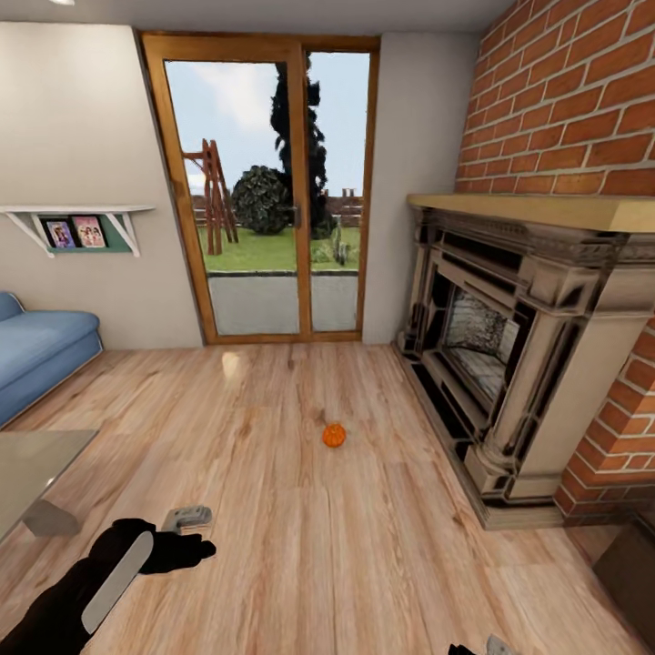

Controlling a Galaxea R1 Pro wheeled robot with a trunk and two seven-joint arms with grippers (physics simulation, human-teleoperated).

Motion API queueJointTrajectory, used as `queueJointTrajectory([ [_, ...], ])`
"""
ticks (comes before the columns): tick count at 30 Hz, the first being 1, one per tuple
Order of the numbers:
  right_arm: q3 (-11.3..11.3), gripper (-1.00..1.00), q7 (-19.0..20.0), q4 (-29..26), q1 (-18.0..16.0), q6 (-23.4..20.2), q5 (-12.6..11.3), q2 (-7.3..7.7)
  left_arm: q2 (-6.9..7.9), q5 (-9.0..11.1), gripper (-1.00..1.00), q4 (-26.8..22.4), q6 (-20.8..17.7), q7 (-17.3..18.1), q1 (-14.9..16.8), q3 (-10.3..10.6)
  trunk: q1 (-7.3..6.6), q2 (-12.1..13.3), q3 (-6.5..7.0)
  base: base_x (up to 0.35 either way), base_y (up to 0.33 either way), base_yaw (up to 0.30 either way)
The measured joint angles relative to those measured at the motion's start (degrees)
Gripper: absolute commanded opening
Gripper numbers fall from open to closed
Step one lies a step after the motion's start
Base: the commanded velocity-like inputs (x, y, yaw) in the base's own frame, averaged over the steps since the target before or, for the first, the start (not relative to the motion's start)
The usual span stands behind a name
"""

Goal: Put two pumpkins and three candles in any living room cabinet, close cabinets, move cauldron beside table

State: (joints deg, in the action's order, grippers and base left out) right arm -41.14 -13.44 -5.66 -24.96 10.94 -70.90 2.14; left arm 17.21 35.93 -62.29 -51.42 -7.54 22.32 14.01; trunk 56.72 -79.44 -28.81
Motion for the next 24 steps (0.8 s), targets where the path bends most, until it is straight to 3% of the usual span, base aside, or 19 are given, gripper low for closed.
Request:
queueJointTrajectory([
  [6,-0.76,1.00,0.36,-0.07,0.00,0.90,0.01,-0.14,-0.05,-0.14,1.00,0.53,0.11,0.09,0.36,-1.80,0.00,0.00,0.00,0.327,0.000,0.000],
  [24,-0.91,1.00,0.51,-0.01,0.00,1.13,0.01,-0.10,-0.01,-0.23,1.00,0.57,0.04,0.80,0.44,-1.94,0.00,0.00,0.00,0.333,0.000,0.000],
])
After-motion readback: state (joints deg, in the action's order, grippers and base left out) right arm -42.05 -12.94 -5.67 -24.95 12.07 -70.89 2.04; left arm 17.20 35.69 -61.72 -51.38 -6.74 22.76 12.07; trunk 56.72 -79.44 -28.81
